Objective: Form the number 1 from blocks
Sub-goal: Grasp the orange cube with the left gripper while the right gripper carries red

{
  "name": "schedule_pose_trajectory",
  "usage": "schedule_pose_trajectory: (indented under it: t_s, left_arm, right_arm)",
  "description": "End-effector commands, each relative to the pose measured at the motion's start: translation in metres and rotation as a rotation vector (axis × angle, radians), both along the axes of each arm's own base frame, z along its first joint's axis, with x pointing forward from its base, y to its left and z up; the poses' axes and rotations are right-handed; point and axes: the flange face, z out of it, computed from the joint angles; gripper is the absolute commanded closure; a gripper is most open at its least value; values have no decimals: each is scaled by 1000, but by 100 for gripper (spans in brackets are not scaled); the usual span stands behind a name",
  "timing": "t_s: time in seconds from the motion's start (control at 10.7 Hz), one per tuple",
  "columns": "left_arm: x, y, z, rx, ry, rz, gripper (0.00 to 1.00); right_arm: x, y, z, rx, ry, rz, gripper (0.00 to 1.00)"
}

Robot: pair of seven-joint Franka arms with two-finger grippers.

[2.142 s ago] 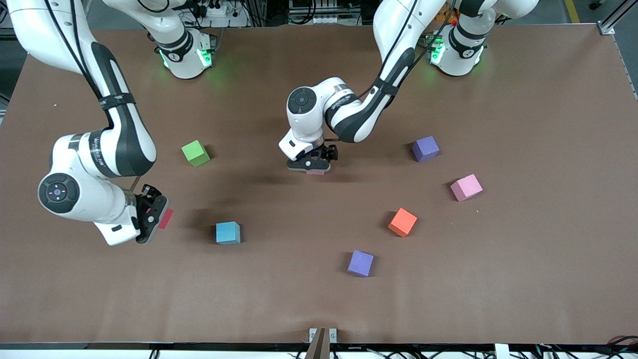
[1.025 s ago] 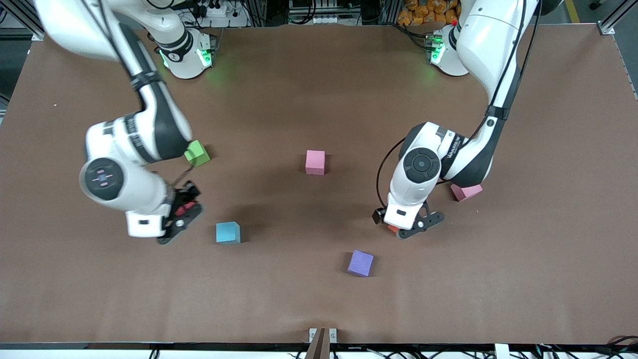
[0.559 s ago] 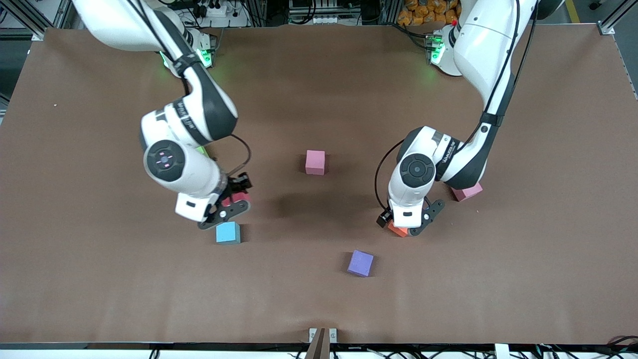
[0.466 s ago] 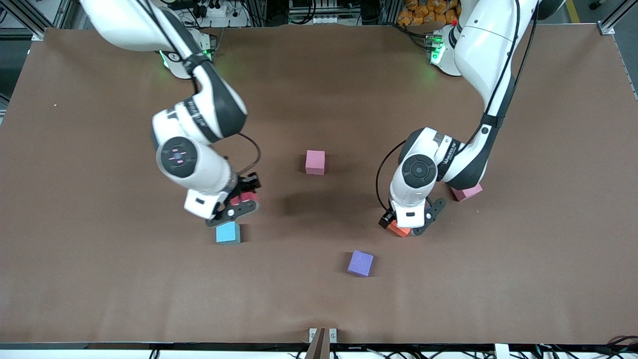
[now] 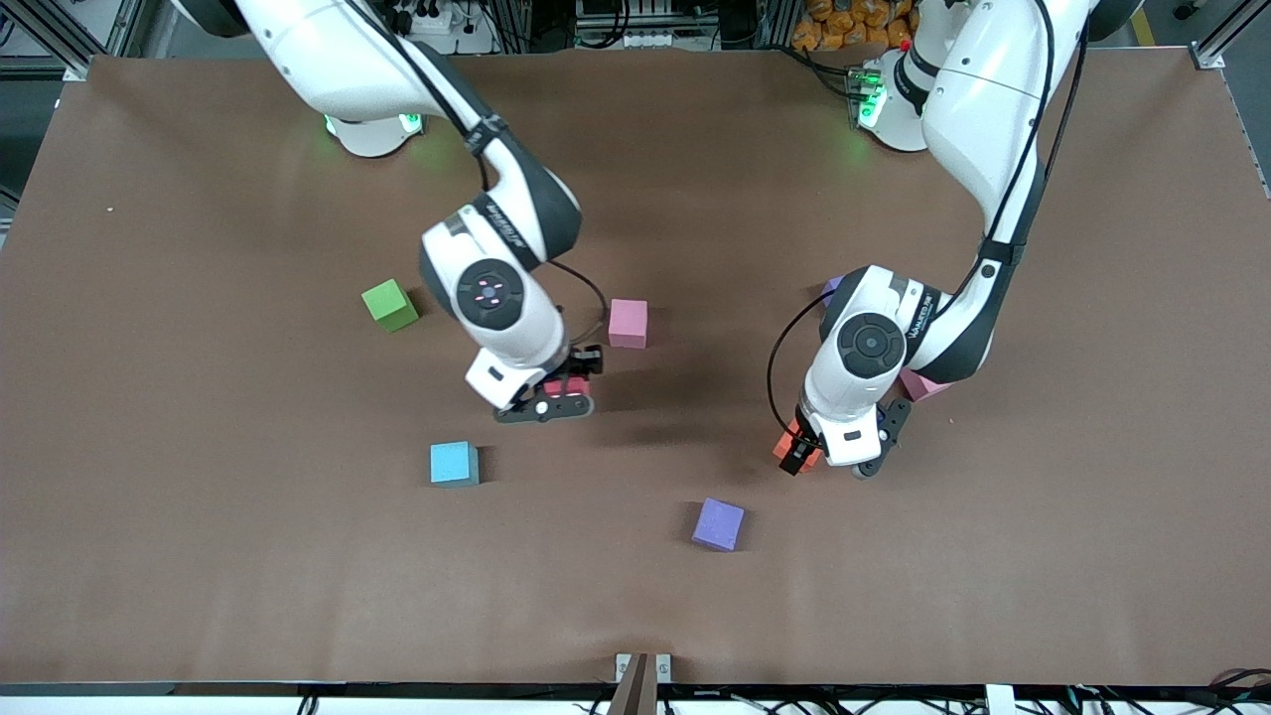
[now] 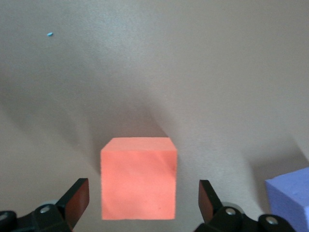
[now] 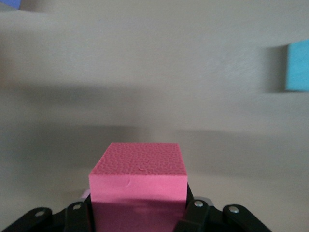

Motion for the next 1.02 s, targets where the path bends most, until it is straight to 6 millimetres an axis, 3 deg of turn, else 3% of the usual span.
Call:
schedule_pose_trajectory:
  t_s: [0.0,0.65,0.84,0.93]
  left_arm:
    - [0,-4,-7,-22,-16,25,0]
    - [-5,-2,-37,2,21,-5,0]
    - [-3,4,-37,9,22,-55,86]
    - [-2,5,-36,8,21,-60,100]
  right_arm:
    - [-3,27,-16,5,-4,-88,100]
    - [-35,67,-62,-17,30,-76,100]
    - [-38,74,-68,0,14,-83,100]
    - [-40,75,-73,-8,18,-101,100]
